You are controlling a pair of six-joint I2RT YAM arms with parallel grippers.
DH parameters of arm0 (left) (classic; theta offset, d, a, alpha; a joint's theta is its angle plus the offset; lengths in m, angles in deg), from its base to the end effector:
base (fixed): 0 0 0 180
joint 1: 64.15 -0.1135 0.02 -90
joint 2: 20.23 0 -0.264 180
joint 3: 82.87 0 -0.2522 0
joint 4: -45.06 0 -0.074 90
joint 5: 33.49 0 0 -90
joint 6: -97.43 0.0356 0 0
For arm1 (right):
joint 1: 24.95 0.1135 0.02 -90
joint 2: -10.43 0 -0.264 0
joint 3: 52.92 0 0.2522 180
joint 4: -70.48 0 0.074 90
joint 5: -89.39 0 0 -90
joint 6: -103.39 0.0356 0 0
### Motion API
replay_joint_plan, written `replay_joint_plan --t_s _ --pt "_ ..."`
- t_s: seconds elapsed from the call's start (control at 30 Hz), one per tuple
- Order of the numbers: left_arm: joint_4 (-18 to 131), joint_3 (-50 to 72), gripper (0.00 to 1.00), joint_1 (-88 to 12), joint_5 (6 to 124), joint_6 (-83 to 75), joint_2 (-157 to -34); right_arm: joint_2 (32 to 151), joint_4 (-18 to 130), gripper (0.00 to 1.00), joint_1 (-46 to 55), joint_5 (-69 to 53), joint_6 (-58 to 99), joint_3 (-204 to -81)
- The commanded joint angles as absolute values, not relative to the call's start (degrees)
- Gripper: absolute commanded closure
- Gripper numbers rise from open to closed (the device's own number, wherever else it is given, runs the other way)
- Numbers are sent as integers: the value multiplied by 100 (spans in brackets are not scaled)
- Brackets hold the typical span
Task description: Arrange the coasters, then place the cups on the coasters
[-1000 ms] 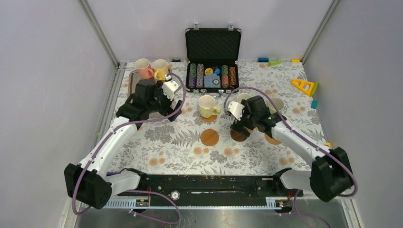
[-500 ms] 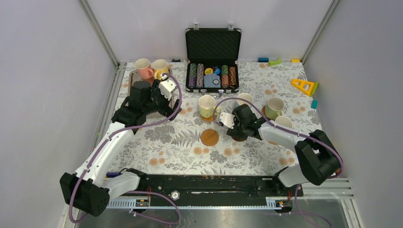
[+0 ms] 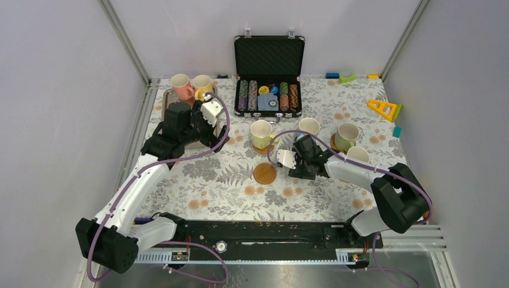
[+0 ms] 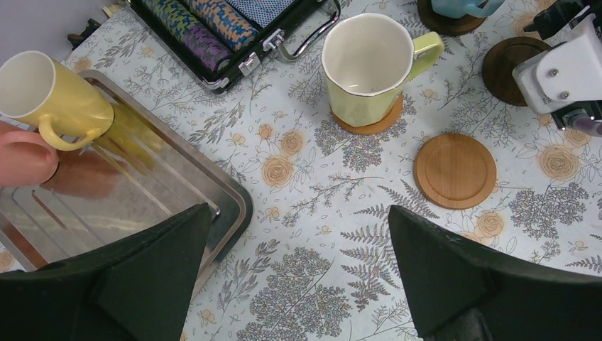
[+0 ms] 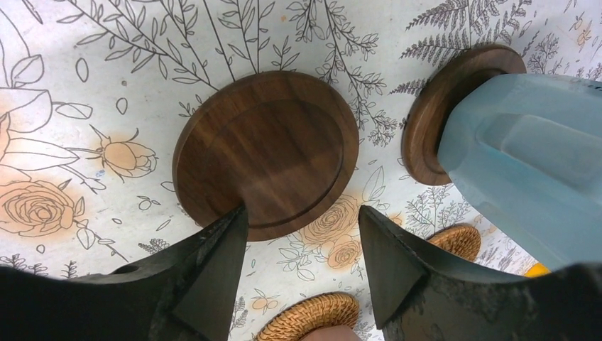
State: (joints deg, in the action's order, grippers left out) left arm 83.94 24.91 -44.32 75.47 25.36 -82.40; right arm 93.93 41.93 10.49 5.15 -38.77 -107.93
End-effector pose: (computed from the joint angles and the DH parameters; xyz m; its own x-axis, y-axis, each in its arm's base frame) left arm 0.2213 -0.0921 0.3391 -0.2504 0.3998 -0.8817 0.6996 0.7042 0.1206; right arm 0.2231 0.1544 0.1637 0.0011 -0.9636 -0.2673 -0.8665 0.1325 -0.4813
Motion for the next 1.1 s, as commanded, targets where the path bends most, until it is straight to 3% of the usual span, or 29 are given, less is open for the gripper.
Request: replay_joint_plan --t_s 0.0,0.43,0.67,0.87,1.07 --pt "8059 2519 1 -4449 7706 2465 -8096 9349 3535 34 1115 595 -4039 -10643" --pt "8000 2521 1 -4448 7649 2417 -8078 8932 2966 35 1123 495 -3940 -10758" --pt "7893 1857 1 -4761 6521 1914 -8748 8128 2828 13 1124 1340 -2914 -11958" --pt "7924 707 1 -5330 5898 1595 -9908 7007 1941 4 999 252 -2380 -12659" --pt "8216 -931 1 -5984 5553 1053 -11794 6255 2063 0 423 -1225 -2254 -12137"
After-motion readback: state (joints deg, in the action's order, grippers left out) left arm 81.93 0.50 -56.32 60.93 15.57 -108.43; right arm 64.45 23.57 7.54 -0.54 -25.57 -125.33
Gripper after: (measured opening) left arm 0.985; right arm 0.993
